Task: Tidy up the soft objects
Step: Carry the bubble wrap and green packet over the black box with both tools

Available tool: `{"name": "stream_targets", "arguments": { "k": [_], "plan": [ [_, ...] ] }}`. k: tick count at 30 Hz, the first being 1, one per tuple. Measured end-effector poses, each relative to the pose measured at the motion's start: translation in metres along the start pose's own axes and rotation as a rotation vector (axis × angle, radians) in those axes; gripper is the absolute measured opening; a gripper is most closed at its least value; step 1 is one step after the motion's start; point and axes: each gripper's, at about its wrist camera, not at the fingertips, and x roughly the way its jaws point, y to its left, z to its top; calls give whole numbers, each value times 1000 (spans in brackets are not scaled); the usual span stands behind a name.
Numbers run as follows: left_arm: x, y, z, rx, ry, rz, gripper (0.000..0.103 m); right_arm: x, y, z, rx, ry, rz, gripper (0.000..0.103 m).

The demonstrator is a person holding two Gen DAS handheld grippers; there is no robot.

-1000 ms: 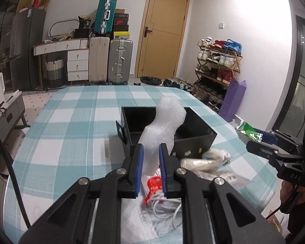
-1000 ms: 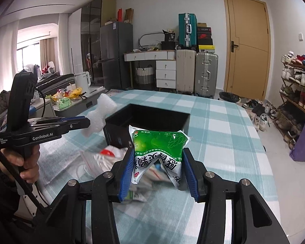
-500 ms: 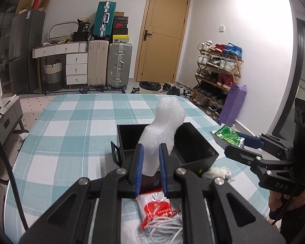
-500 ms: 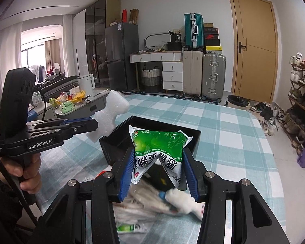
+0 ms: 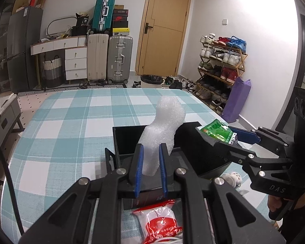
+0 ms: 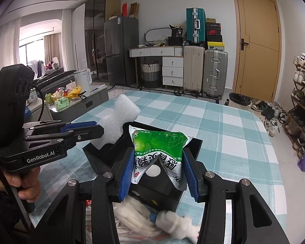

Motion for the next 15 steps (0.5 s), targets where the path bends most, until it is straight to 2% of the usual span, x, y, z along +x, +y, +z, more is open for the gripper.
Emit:
{"name": "stream_targets", "arguments": {
  "k": [15],
  "plan": [
    [29, 1, -4, 13, 63, -11, 13, 36, -5, 0, -9, 65, 14, 47]
  ]
}}
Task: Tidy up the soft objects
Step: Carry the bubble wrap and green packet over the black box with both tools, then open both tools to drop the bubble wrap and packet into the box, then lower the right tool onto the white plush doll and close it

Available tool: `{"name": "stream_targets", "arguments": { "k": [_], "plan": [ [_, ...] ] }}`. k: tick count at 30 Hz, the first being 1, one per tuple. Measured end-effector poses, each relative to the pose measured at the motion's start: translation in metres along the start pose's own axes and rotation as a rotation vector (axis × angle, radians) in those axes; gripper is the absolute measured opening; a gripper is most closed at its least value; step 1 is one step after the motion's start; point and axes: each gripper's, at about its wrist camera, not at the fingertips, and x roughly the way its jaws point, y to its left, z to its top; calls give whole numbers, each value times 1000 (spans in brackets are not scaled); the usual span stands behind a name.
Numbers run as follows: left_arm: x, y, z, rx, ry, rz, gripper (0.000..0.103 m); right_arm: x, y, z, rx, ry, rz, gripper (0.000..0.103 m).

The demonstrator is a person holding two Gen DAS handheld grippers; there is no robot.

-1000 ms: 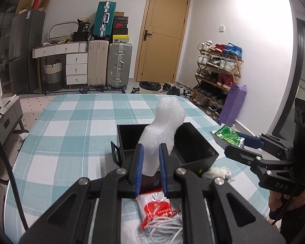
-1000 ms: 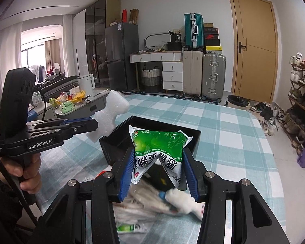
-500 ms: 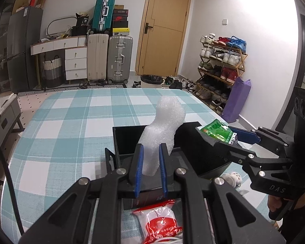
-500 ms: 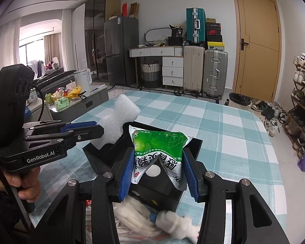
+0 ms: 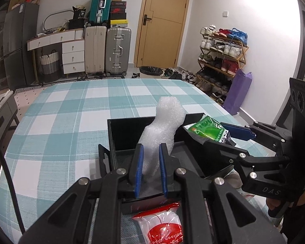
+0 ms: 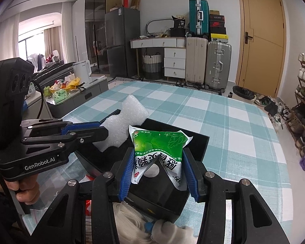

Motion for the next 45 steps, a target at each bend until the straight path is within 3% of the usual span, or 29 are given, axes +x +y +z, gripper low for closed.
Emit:
{"name": "stream_targets", "arguments": {
  "k": [4, 5, 6, 8, 10, 11, 12, 14, 16, 18, 30, 45],
  "plan": [
    [4, 0, -1, -3, 16, 17, 14, 5, 1, 0, -8, 4, -16, 47],
    [5, 0, -2, -1, 17, 26, 19, 7, 0, 0, -5, 10, -15, 49],
    [4, 0, -2, 3, 18, 45, 38, 8, -1, 0, 0, 16, -11, 50],
    [0, 0, -3, 3, 7, 33, 53, 7, -2, -1, 7, 11, 2, 57],
    [-3, -3, -3, 12, 3, 45, 57, 5, -1, -3, 2, 3, -5, 77],
    [-5, -5, -3, 20, 0, 42, 66, 2, -2, -3, 3, -7, -16, 82],
    [-8, -6, -3, 18, -5, 49, 87, -1, -3, -4, 7, -14, -32, 87],
    [-16, -4, -3, 2, -35, 84, 103, -10, -6, -6, 27, -32, -35, 92],
    [-23, 1, -2, -21, -41, 71, 103, -20, -8, -8, 35, -38, -37, 101],
    [-28, 6, -4, -44, -38, 67, 103, -29, -10, -11, 36, -45, -53, 102],
    [-43, 13, -36, -62, 4, 79, 103, -76, -20, -46, 114, -18, -74, 102],
    [-36, 24, -64, -103, 57, 80, 103, -55, -37, -70, 130, 112, -122, 102]
  ]
}}
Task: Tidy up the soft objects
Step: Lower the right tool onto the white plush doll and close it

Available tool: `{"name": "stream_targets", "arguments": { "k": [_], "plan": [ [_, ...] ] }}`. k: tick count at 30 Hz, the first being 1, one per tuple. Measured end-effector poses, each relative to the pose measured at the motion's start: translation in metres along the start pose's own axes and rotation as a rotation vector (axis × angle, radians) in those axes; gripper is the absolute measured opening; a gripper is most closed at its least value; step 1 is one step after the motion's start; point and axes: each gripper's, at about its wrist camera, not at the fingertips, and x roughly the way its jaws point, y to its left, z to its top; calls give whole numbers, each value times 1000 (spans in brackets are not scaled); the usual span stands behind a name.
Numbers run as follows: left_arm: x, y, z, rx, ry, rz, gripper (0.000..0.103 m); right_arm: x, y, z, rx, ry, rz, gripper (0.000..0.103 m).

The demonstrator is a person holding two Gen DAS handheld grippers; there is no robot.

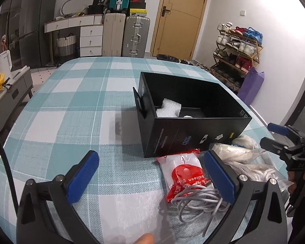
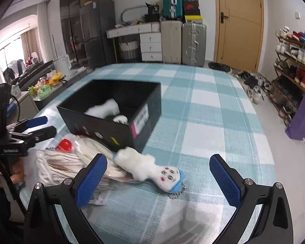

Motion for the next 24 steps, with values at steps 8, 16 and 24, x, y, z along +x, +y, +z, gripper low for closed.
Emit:
{"name": "stream_targets", "arguments": {
  "k": [8, 16, 24],
  "plan": [
    [6, -4, -3, 18, 46, -23, 103, 15, -13, -4, 75, 49, 6, 102],
    [8, -8, -5, 34, 67, -42, 103, 25, -6, -5, 96, 78, 49, 102],
    [8, -11, -8, 48, 75, -41, 103, 37, -7, -5, 142, 106, 70, 102]
  ]
}}
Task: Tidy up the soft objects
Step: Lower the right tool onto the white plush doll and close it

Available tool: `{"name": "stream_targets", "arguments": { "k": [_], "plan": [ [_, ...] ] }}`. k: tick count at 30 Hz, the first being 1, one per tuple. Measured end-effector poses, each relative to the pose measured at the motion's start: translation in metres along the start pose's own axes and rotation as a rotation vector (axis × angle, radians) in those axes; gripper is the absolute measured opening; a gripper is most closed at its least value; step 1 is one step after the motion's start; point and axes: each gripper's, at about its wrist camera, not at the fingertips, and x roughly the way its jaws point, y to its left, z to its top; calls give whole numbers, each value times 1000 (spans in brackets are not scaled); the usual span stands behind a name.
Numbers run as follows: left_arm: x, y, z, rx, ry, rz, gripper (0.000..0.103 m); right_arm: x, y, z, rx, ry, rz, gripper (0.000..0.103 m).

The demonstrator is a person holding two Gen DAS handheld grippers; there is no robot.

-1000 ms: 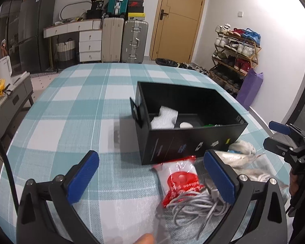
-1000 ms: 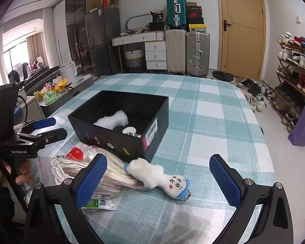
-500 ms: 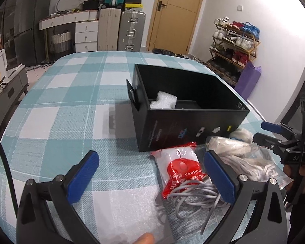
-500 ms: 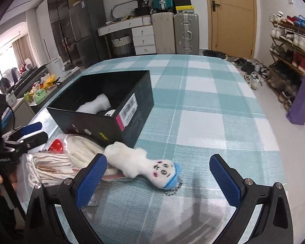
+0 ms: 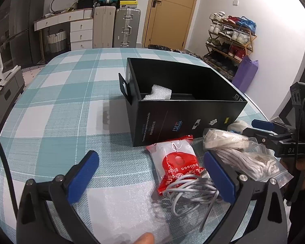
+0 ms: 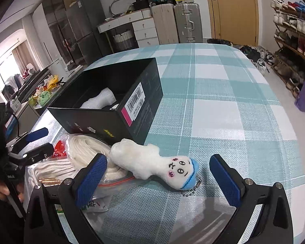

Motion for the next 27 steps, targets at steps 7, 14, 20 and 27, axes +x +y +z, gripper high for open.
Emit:
{"name": "stream_targets", "arguments": {
  "k": [7, 14, 20, 27],
  "plan": [
    [1, 1, -1, -1, 4, -3, 103, 7, -4, 1, 37, 23, 16, 102],
    [2, 1, -1, 0, 5, -2, 103, 12, -4, 3, 44, 33, 27, 100],
    [3, 2, -1, -2, 8, -5, 103, 15, -5, 2, 52, 38, 46, 93],
    [4, 2, -1, -1, 10, -5, 103, 12, -2, 0, 38, 30, 57, 88]
  ]
}}
